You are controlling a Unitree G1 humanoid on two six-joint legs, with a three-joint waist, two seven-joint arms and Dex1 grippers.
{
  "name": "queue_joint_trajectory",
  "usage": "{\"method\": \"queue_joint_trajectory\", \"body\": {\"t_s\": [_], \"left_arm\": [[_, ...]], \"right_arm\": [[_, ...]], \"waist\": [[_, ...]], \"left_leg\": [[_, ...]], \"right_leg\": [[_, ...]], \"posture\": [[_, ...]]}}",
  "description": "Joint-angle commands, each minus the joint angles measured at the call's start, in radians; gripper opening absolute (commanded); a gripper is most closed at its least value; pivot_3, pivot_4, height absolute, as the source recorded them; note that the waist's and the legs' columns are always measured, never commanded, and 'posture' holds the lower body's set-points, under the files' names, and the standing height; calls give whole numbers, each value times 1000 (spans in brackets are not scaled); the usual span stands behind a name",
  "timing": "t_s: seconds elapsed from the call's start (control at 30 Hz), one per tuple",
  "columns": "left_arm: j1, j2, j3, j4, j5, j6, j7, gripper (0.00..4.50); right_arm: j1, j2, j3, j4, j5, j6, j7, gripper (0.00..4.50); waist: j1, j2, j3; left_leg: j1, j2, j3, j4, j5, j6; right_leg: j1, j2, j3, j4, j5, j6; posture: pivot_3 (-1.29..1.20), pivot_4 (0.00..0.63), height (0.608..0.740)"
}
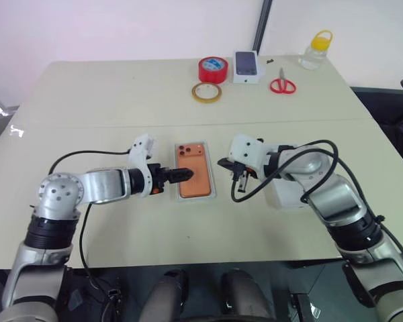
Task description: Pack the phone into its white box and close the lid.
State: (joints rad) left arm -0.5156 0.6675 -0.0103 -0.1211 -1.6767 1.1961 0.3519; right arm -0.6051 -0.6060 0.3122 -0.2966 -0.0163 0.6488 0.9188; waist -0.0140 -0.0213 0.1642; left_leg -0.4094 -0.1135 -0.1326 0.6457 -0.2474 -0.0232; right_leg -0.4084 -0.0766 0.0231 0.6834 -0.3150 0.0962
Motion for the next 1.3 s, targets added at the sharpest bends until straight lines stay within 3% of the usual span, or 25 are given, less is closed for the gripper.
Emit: {"method": "queue_joint_trajectory", "body": {"t_s": [0.03, 0.17, 0.23, 0.33, 0.53, 0.77, 1.0, 1.3], "left_arm": [[-21, 43, 26, -43, 52, 15, -50, 4432], [-17, 97, 49, -68, 250, -43, -148, 4432], [-4, 150, 3, -103, 442, -120, -238, 4207], [18, 225, -108, -141, 673, -186, -382, 3114], [-7, 167, -193, -76, 905, -284, -567, 55], [-64, 84, -300, 2, 1079, -281, -740, 55], [-96, -31, -328, 32, 1178, -277, -823, 55], [-156, -189, -394, 44, 1263, -257, -916, 55]], "right_arm": [[-8, -4, -3, -20, 6, -11, -5, 0], [-8, -4, 0, -8, 1, 2, -10, 0], [-17, 0, 12, 18, -14, 28, -22, 0], [-40, 20, 33, 68, -36, 81, -52, 0], [-91, 69, 81, 167, -62, 164, -96, 0], [-126, 106, 159, 196, -113, 159, -136, 0], [-126, 139, 195, 176, -121, 174, -128, 0], [-67, 66, 176, 28, -110, 248, -97, 0]], "waist": [[1, 0, 0], [0, 0, 0], [-1, 0, 0], [-1, 0, 0], [2, 1, 1], [-4, 1, 1], [1, 1, 1], [5, 1, 1]], "left_leg": [[0, 0, 0, 0, 0, 0], [0, 0, 0, 0, 0, 0], [0, 0, 0, -1, 0, 0], [0, 0, 0, -2, 0, 0], [0, 0, 0, -2, 0, 0], [-1, 0, 0, -2, 0, 0], [-1, 0, 0, -1, 0, 0], [-1, -1, -1, 0, 0, 1]], "right_leg": [[0, 0, 0, 0, 0, 0], [0, 0, 0, 0, 0, 0], [0, 0, 0, 0, 0, 0], [0, 0, 0, -1, 0, 0], [0, 0, 0, -2, 0, 0], [-1, 0, -1, -1, 0, 0], [0, 0, -1, -1, 0, 0], [0, -1, -2, -1, 0, 0]], "posture": [[0, 150, 740], [0, 150, 740], [0, 150, 740], [0, 150, 740], [0, 150, 740], [0, 150, 740], [0, 150, 740], [0, 150, 740]]}}
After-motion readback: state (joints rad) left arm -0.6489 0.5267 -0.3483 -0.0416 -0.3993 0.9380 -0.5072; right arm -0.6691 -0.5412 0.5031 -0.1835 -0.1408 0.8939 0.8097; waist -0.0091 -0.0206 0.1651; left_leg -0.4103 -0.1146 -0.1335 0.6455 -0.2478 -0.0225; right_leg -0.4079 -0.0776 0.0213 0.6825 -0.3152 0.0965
